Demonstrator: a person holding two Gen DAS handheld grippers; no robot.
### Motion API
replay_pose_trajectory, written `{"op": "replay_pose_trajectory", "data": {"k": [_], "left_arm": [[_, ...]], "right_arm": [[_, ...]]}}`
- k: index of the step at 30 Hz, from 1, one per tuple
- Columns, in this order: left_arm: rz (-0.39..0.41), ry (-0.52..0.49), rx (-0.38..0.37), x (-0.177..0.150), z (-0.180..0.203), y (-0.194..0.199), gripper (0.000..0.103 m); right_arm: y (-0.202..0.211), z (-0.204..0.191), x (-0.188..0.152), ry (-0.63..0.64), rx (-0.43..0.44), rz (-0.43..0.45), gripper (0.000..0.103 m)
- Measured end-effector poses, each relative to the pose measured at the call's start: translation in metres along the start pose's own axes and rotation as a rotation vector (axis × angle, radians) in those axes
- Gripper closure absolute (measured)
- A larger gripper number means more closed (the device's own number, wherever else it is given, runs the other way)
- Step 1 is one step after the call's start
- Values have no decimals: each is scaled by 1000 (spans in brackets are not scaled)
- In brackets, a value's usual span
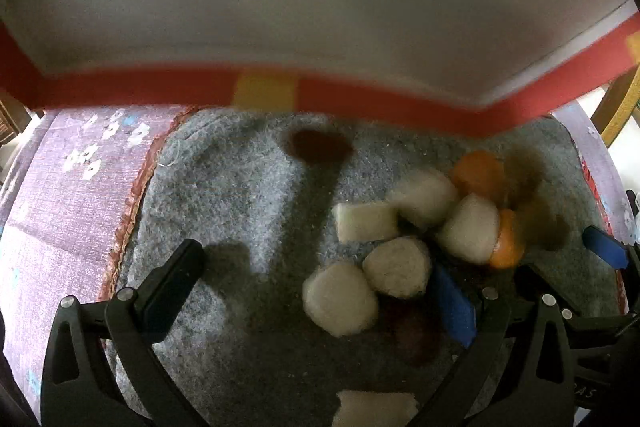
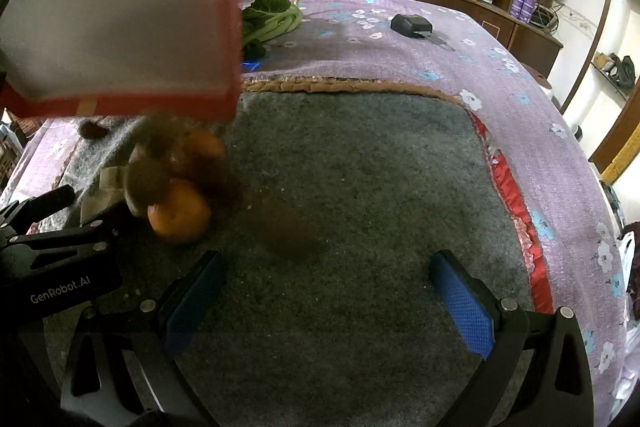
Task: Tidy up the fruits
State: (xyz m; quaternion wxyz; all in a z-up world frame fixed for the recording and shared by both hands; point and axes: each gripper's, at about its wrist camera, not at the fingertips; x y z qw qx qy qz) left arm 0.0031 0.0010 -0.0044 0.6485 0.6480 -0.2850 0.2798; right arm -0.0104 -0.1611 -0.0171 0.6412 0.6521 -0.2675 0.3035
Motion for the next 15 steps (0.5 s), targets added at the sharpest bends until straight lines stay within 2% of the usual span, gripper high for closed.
{"op": "replay_pose_trajectory", "data": {"k": [15], "left_arm": [[1,0,-1,-1,-1,-1,0]], "right_arm": [[-1,-1,0,0,0,1,0]]}}
Point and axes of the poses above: each gripper's, at about its wrist camera, not at the fingertips, and y roughly against the way its jaws point, z to its right, x to its top, and after that the axes turned 11 degrees about z, right-handed
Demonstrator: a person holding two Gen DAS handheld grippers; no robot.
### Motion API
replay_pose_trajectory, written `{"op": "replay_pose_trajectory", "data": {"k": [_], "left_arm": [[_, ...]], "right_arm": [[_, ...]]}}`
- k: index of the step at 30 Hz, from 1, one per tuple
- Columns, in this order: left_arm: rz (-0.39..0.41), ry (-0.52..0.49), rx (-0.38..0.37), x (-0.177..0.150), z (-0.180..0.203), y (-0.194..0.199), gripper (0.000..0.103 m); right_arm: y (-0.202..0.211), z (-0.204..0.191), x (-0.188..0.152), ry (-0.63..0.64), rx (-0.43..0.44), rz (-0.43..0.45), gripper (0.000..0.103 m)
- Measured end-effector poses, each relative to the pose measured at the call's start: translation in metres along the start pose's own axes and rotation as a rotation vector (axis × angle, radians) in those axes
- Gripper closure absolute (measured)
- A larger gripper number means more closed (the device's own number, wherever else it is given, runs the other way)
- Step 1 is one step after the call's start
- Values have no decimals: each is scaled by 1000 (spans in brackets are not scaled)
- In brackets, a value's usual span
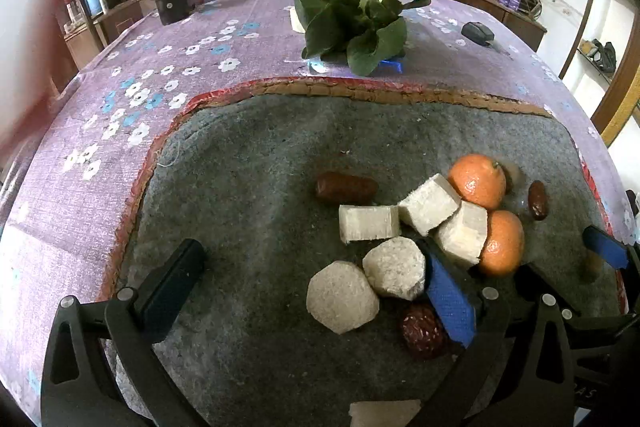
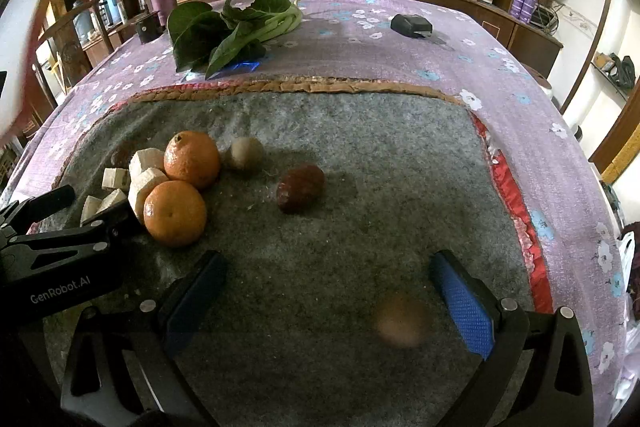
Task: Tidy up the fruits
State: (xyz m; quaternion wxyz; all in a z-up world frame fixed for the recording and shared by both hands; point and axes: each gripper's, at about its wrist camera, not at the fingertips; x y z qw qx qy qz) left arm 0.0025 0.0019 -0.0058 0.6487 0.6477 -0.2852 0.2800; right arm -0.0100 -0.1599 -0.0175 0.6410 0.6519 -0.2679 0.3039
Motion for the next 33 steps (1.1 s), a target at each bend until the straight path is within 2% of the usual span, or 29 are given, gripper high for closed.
{"op": "replay_pose_trajectory", "data": {"k": [25,29,31,33], "left_arm": [[0,0,0,-1,0,1,0],[0,0,1,-1,0,2,0],[0,0,0,-1,0,1,0],[-1,0,0,0,0,2,0]], "right_arm": [[1,1,1,16,16,-11,0],[2,5,2,46,69,-9,0],[6,12,5,9,108,8,0],[20,21,8,-46,155,63,0]]}}
Point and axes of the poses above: each gripper's, at about its wrist camera, not at the fingertips, and y roughly against the way its jaws point, z to its right, x to its top, and after that the axes turned 11 degrees about z, right-handed
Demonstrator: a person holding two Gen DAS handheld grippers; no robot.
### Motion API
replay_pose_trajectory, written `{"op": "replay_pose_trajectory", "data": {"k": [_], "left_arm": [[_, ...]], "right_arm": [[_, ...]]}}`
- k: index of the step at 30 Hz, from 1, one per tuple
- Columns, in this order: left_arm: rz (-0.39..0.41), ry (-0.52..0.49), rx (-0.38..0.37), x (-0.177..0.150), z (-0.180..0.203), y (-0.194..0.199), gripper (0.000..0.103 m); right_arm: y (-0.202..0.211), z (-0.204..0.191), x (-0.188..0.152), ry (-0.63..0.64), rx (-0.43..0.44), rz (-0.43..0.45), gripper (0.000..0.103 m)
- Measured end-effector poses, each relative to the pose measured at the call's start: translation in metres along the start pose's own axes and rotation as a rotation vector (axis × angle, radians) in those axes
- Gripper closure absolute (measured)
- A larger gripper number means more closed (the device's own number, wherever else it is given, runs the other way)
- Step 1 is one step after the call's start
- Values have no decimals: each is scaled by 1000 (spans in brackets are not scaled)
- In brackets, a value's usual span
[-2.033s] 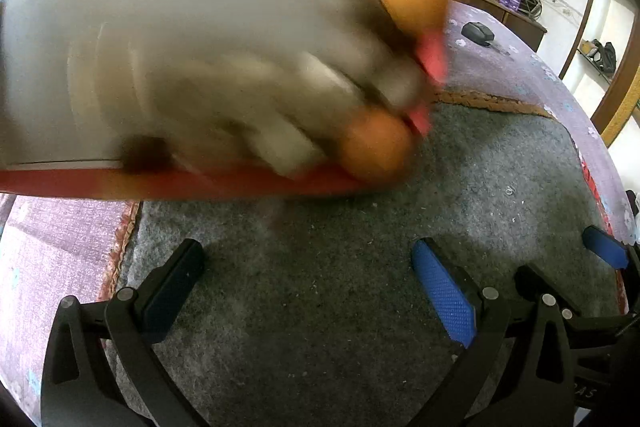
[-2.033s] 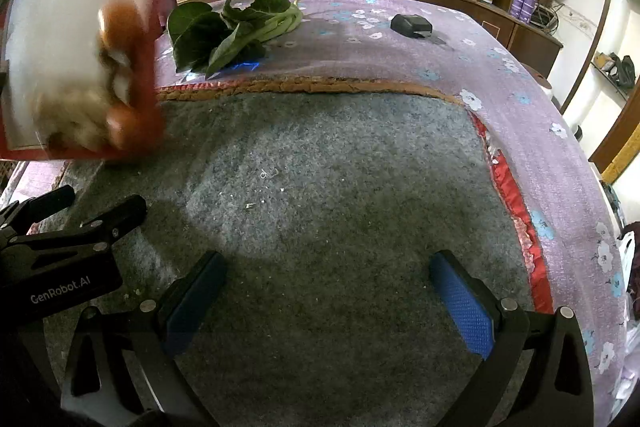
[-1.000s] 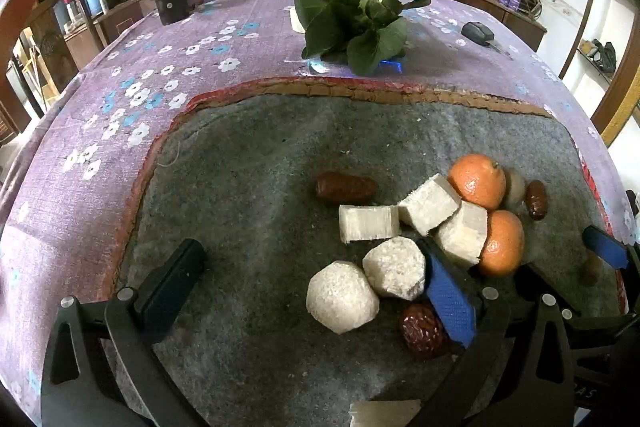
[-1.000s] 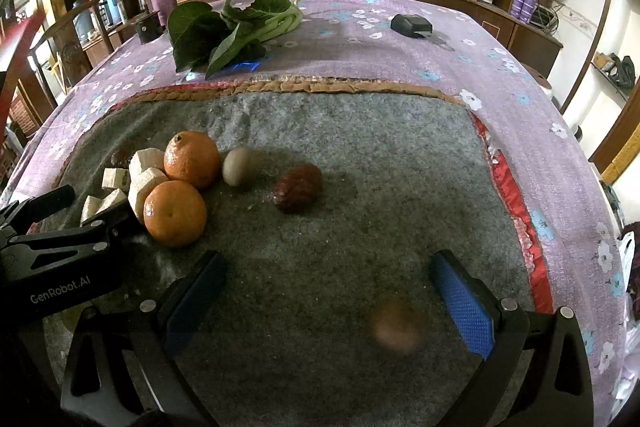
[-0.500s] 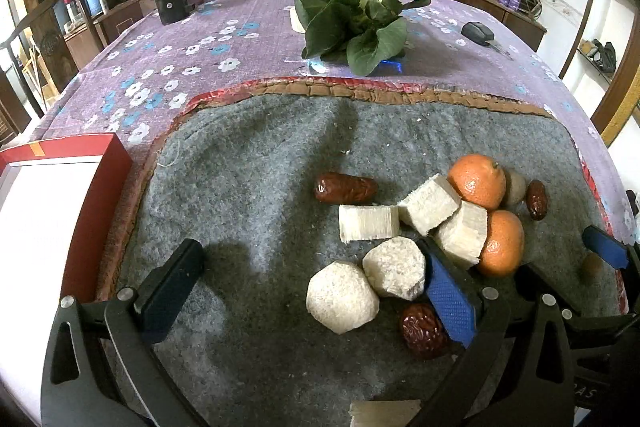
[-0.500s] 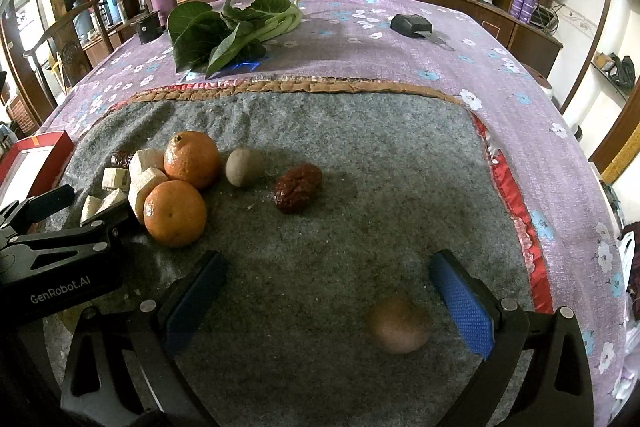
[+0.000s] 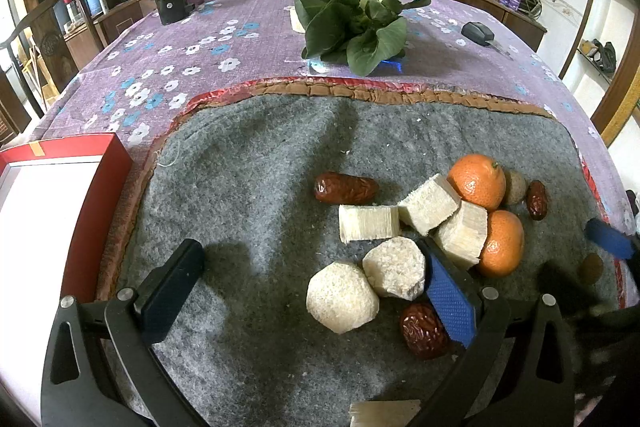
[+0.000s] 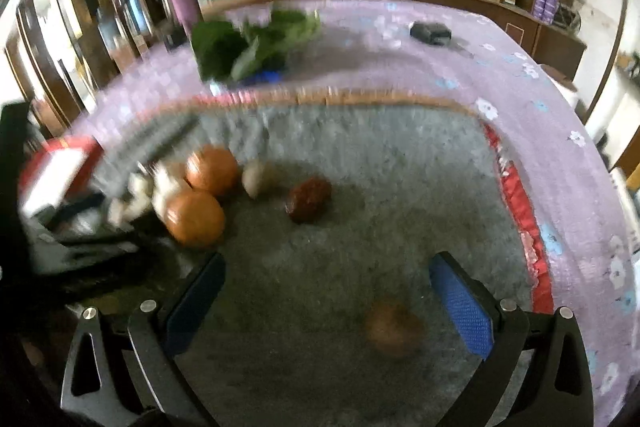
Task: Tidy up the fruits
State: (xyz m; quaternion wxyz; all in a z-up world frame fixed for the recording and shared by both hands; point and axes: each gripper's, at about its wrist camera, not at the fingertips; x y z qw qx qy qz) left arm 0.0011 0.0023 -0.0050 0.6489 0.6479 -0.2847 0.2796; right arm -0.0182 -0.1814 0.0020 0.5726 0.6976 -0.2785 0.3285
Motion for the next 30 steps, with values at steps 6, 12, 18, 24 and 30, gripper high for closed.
{"op": "replay_pose_trajectory", "data": {"k": [6,12,18,24,30], "left_arm": [[-4,-5,-32,3,-6,22,0],[198,-110,-8,-11,-26,117,0],[322,20,-105,-49,-55,172,0],[221,-101,-48,-61,-21,149,0],[210,-179,-42,-64,-9,147,0]], "right_arm": [[62,0,10,67,27,137,0],[130,20,-5,41,109,215,0],[160,22,-42,31,196,206,1],[135,3,-75,103,177,81,22],[109,-6,-79,73,211,21,35]]}}
Point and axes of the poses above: each gripper's, at about its wrist camera, not at the fingertips, and y roughly against the way its jaws point, z to its right, x to its top, and after that the axes turned 11 degrees about z, right-handed
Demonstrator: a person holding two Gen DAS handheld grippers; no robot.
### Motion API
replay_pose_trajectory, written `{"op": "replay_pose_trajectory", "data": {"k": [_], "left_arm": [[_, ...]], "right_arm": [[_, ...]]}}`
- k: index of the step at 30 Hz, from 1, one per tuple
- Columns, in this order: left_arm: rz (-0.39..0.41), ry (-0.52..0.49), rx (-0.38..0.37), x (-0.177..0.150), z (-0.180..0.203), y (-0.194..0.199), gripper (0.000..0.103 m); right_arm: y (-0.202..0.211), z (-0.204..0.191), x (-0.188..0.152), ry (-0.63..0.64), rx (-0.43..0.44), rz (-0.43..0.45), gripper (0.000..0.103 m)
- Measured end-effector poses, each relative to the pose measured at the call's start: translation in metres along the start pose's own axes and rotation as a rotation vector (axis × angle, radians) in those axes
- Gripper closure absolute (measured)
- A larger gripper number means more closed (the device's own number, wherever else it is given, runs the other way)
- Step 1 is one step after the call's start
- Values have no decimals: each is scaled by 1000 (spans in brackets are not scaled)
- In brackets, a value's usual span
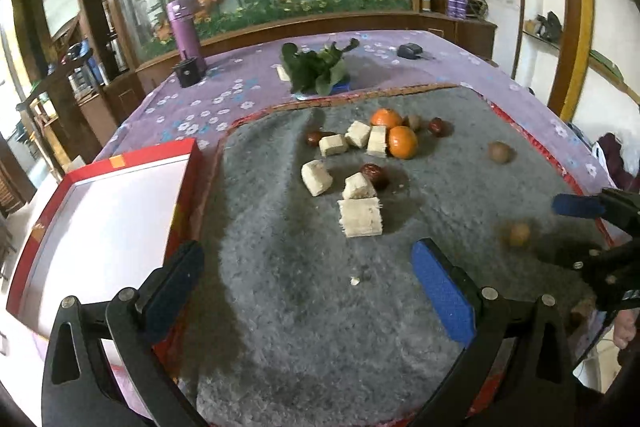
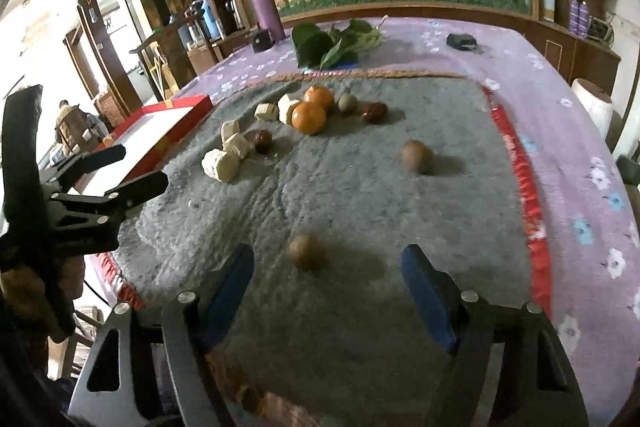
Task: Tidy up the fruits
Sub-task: 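Grasp a brown nut with the right tool while the left tool grasps a white cube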
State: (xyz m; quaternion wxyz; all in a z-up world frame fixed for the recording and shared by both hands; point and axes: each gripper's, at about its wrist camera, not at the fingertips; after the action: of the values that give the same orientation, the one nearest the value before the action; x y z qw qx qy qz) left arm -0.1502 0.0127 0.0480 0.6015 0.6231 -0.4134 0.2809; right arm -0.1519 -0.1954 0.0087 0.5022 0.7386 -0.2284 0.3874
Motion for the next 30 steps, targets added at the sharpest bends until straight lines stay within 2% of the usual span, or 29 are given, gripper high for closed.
{"op": "replay_pose_trajectory", "data": {"k": [2,5,7,9,11,18,23,26,29,30], "left_arm": [[-11,16,7,1,-4,-5,0],[-53,39,7,0,-7,-15,0],[-56,40,11,1,-5,-19,0],[-70,40,6,2,-2,-25,0],[-75,45,-1,3,1,-29,0],[-98,77,-9,10,4,-42,1],[-168,143,-28,7,2,-60,5],[-171,173,-25,7,0,-64,7],[-186,183,-22,7,0,-71,16],[-194,179,-22,7,1,-74,22]], "right_arm": [[-9,-2,1,-13,20,-32,47],[-27,-6,1,-27,13,-82,55],[-29,-10,3,-14,0,-73,58],[-32,-14,3,0,-13,-81,72],[-33,-16,2,34,-51,-86,80],[-28,-9,0,16,-29,-79,81],[-27,-5,-1,1,-2,-61,81],[-26,-4,-2,-2,11,-52,81],[-26,-2,-2,-8,23,-48,81],[-26,-1,-2,-11,26,-48,81]]}}
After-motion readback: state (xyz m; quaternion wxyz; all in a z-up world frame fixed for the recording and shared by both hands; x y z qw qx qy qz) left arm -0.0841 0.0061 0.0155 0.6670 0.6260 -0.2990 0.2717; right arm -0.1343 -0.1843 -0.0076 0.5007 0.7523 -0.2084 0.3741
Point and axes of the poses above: each gripper's, at about its wrist camera, not at the fingertips, and y roughly against the way its jaws point, z to its right, x to its top, and after that the axes turned 11 degrees about z, right-handed
